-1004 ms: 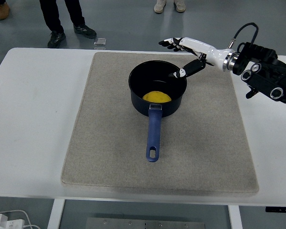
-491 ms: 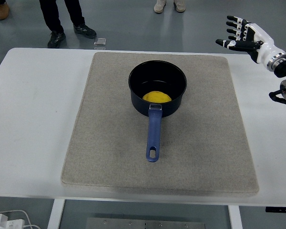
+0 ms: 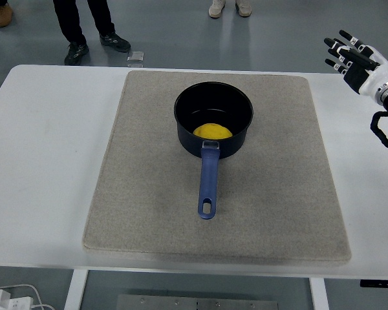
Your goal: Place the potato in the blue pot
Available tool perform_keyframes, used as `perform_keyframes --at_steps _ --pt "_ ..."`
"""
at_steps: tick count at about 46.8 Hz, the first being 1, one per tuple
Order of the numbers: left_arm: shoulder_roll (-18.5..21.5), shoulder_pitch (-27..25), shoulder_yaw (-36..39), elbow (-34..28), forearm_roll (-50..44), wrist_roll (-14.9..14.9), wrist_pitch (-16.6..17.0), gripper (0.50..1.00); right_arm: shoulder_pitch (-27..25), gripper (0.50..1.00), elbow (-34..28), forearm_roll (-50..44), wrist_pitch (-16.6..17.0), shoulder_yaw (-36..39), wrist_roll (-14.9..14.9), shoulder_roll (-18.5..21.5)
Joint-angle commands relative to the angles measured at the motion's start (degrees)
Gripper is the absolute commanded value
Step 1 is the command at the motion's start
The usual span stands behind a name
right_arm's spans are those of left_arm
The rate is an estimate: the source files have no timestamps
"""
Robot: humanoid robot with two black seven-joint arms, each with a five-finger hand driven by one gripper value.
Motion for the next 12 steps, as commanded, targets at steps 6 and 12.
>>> perform_keyframes --at_steps 6,12 --pt "0.0 0.0 0.0 0.0 0.0 0.0 0.0 1.000 -0.3 0.928 0.0 0.1 1.0 0.1 0.1 0.2" --pt "0.0 0.0 0.0 0.0 0.0 0.0 0.0 1.000 -0.3 0.928 0.0 0.0 1.1 0.1 0.2 0.2"
